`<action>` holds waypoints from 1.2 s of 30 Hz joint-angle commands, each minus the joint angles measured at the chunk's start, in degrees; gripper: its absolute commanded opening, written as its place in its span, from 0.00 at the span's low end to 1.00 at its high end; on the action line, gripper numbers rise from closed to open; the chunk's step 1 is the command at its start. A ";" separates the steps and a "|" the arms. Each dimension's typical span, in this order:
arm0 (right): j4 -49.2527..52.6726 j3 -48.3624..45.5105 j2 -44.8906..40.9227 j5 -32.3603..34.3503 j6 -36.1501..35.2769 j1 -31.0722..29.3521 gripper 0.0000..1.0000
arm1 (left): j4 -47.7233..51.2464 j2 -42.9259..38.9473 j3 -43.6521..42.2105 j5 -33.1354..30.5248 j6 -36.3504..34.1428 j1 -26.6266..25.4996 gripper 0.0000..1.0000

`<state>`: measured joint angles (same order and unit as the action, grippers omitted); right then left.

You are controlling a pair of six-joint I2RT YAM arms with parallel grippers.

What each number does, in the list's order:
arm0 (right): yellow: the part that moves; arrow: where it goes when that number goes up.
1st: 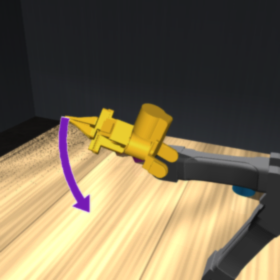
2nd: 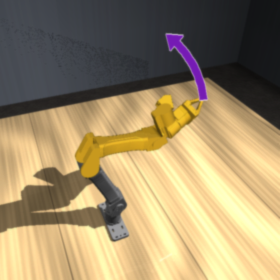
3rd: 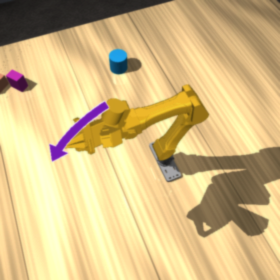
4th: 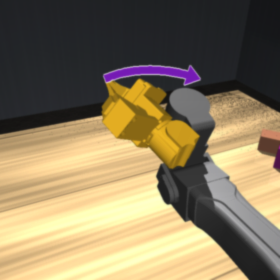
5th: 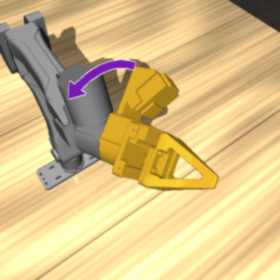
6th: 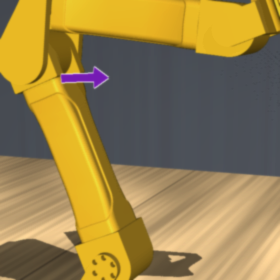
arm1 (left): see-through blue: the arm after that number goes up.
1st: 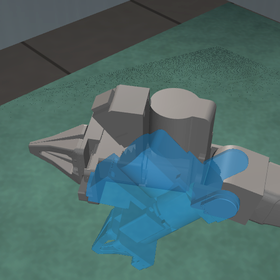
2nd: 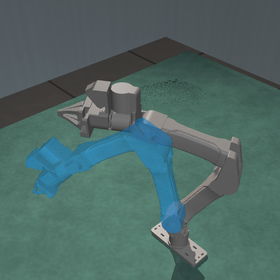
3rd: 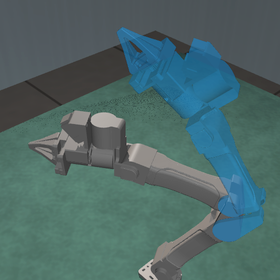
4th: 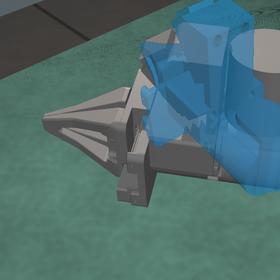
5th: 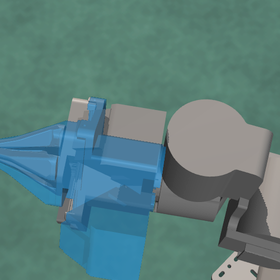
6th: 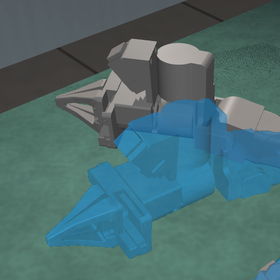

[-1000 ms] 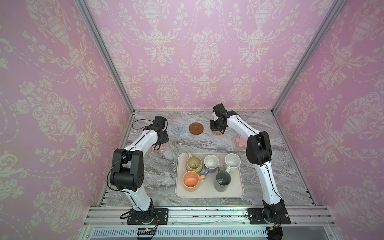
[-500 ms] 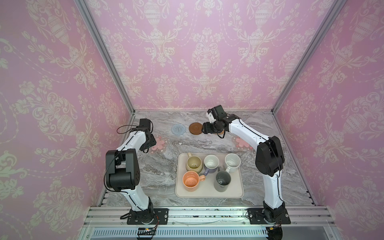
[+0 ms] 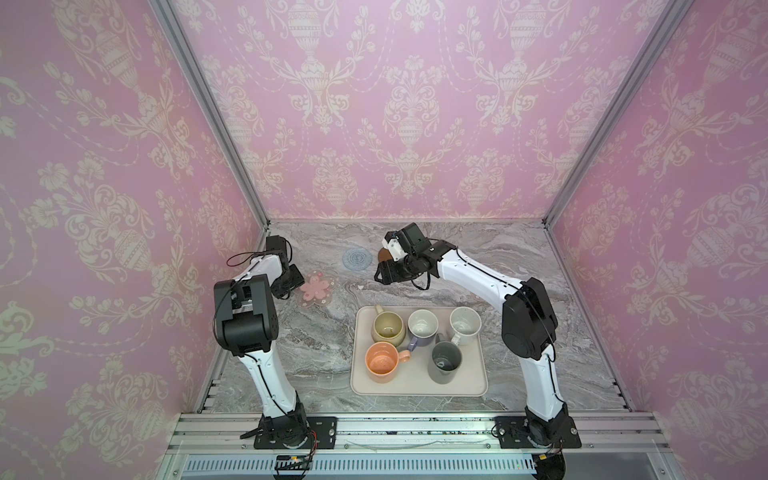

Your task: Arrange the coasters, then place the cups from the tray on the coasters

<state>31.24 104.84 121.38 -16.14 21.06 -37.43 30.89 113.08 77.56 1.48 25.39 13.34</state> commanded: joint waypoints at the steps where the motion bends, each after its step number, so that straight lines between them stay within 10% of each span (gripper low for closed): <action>1: -0.26 1.92 2.70 -0.73 1.35 -0.78 0.73 | -2.75 1.40 0.88 4.93 -0.35 0.15 0.56; 36: -3.46 2.48 10.00 -0.26 11.28 -1.83 0.74 | -7.35 -3.43 -15.33 14.82 5.12 -7.51 0.57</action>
<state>28.69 107.92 130.37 -15.84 30.76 -38.94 16.71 107.63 65.58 14.76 27.94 7.62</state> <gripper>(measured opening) 0.739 0.570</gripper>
